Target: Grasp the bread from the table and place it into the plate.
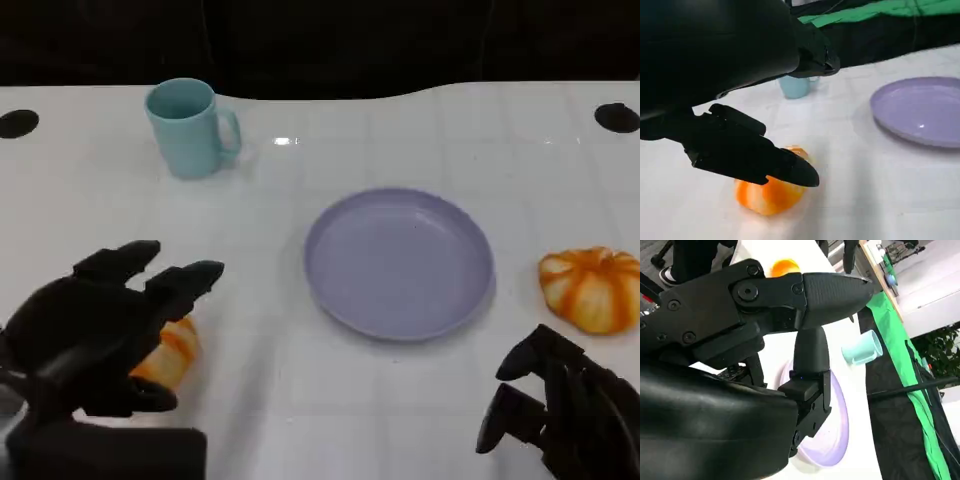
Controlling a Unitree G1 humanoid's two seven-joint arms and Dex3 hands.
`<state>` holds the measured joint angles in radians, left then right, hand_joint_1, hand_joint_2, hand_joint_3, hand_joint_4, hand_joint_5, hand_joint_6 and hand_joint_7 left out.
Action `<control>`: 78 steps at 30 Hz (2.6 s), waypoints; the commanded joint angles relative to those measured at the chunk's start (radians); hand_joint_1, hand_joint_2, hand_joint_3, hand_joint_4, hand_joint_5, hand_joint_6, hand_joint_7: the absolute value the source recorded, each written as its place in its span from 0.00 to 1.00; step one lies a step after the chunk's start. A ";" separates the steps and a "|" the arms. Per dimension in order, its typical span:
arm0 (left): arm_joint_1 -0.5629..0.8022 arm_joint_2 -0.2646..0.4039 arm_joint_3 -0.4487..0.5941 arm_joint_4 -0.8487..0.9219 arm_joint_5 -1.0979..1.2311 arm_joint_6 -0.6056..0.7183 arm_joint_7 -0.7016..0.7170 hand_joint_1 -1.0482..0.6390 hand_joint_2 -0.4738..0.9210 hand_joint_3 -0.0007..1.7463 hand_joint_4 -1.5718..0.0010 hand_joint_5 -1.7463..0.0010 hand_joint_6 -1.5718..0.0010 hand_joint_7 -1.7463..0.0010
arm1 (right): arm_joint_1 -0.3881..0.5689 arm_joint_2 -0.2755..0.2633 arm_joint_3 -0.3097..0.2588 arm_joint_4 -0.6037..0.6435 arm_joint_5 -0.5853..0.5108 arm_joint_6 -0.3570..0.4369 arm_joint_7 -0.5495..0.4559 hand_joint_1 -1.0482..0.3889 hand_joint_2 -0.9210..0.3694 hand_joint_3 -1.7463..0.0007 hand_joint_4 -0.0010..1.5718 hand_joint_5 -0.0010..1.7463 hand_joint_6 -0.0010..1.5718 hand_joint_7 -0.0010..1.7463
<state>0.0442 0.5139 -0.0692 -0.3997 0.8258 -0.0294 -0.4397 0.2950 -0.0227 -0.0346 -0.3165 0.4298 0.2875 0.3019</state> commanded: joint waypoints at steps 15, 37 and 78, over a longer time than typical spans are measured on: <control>-0.093 0.024 -0.114 0.088 0.119 0.142 -0.101 0.38 0.91 0.00 1.00 1.00 0.92 1.00 | 0.001 -0.011 -0.008 -0.010 0.007 0.002 -0.004 0.36 0.00 0.76 0.40 1.00 0.28 0.95; -0.157 0.007 -0.200 0.353 0.120 0.182 -0.015 0.38 0.92 0.00 1.00 1.00 0.96 1.00 | 0.005 -0.013 -0.013 -0.023 0.014 0.016 -0.003 0.36 0.00 0.75 0.39 1.00 0.28 0.94; -0.338 -0.012 -0.317 0.785 -0.015 0.080 0.201 0.39 0.96 0.00 0.97 0.99 0.95 0.99 | 0.005 -0.010 -0.012 -0.020 0.011 0.008 0.000 0.36 0.00 0.75 0.40 1.00 0.28 0.95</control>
<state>-0.2992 0.4995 -0.3675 0.3556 0.8135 0.0467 -0.2343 0.2975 -0.0234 -0.0378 -0.3336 0.4319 0.3035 0.3007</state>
